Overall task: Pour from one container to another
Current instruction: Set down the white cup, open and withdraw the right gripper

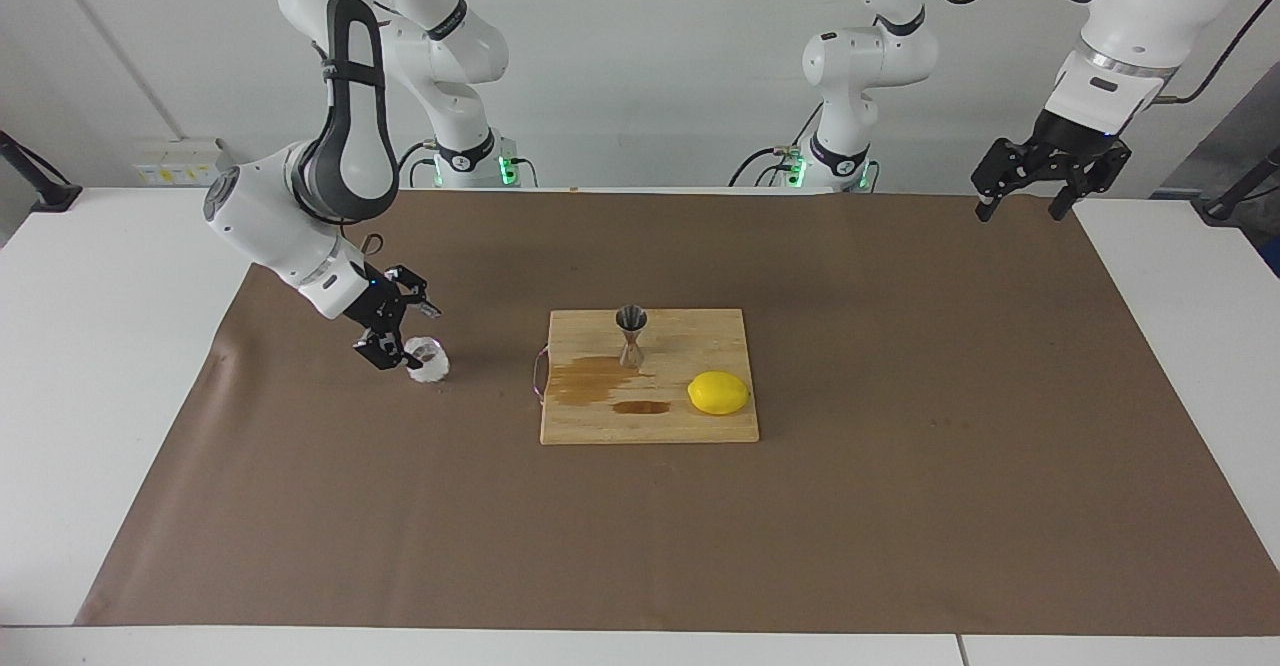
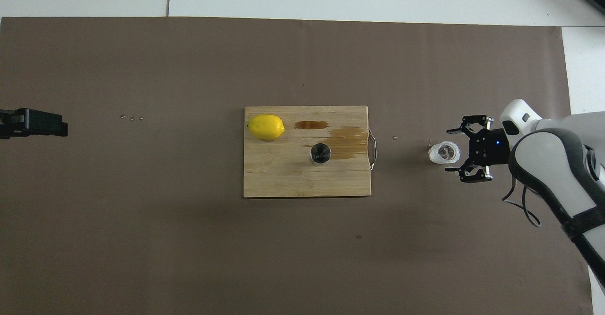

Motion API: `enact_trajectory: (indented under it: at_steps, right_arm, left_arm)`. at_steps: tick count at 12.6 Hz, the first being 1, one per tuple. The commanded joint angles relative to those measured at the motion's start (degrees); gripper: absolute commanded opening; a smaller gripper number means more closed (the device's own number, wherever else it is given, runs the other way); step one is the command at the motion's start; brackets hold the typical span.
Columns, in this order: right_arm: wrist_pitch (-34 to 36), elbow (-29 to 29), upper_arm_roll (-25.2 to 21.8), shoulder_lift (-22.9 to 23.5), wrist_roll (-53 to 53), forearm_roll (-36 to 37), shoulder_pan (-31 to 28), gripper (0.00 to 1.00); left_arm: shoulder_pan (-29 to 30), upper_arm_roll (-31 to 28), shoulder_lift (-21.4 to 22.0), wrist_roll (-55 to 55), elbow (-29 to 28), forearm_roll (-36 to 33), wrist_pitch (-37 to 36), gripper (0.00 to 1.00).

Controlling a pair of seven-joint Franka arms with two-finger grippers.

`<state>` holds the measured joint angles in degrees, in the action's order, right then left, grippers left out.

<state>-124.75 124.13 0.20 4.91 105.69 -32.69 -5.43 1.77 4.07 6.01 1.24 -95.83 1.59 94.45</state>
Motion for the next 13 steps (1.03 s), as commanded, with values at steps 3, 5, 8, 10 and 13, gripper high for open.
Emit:
enact_trajectory:
  at_steps: [3,5,8,10,13]
  right_arm:
    - [1.0,0.59,0.24,-1.92,-18.38,5.6,0.51,1.0]
    - [0.91,0.15,0.33,-1.92,-30.13,10.25,0.6,1.0]
    - [2.22,-0.64,0.68,-2.36,-45.35,18.25,2.08,1.0]
    - [5.03,-1.34,0.76,-3.84,-57.29,24.47,2.97,1.0]
    - [11.43,-3.71,0.68,-7.36,-76.89,33.99,5.7,1.0]
  left_arm:
    - [0.17,-0.03,0.67,-0.36,-0.85,-0.19,-0.32,1.0]
    - [0.17,-0.03,0.67,-0.36,-0.85,-0.1,-0.32,1.0]
    - [0.17,-0.03,0.67,-0.36,-0.85,-0.19,-0.32,1.0]
    - [0.08,-0.03,0.67,-0.36,-0.85,-0.1,-0.32,1.0]
    - [0.17,-0.03,0.67,-0.36,-0.85,-0.18,-0.32,1.0]
